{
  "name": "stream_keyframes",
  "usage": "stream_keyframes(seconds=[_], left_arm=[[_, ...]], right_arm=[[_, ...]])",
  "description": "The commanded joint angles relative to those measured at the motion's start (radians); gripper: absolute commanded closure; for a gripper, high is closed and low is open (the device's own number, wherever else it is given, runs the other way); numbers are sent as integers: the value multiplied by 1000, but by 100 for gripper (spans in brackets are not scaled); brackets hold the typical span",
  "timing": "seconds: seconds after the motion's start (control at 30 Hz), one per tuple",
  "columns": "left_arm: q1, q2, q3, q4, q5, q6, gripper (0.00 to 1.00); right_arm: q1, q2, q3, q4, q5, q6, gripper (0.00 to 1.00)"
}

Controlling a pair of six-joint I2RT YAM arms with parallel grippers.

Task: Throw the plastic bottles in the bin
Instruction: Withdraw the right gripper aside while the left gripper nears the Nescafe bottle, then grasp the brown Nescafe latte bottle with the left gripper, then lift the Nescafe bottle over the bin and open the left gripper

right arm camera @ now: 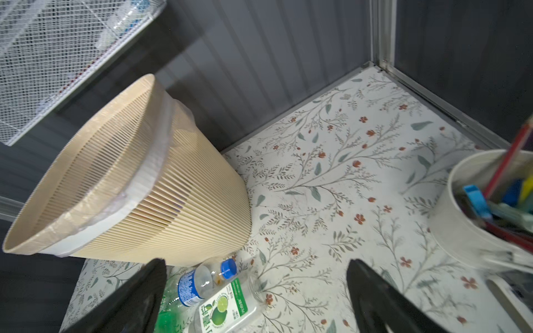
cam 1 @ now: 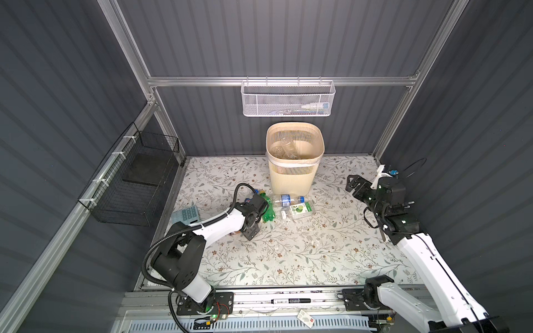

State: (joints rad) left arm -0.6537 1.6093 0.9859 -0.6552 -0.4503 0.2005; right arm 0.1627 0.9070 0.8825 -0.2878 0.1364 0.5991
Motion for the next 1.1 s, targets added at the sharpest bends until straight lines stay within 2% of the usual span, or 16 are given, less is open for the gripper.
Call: stream_keyframes(seconds=[0.0,0.23,0.43,0.6,0.77,0.93,1.07], left_arm=[[-2,37,44,-61,59,40,7],[-3,93,53,-117,106,30,22],[-2,81,64,-147,144,18,41],[-3,35,69,-156,176,12,46],[-3,-42,77,-164,199,3,56],[-3,-169,120,-160,216,-15,57],[-3,-284,199,-136,179,-24,59]], right_arm=[[-25,-38,-57,-33,-17,31,1],[-59,-77,-153,-42,-24,63,1],[-76,-79,-171,-39,-30,85,1],[-84,-75,-176,-35,-38,100,1],[-92,-71,-181,-25,-48,111,1],[-99,-71,-182,-16,-57,116,1],[-109,-74,-178,-17,-59,111,1]])
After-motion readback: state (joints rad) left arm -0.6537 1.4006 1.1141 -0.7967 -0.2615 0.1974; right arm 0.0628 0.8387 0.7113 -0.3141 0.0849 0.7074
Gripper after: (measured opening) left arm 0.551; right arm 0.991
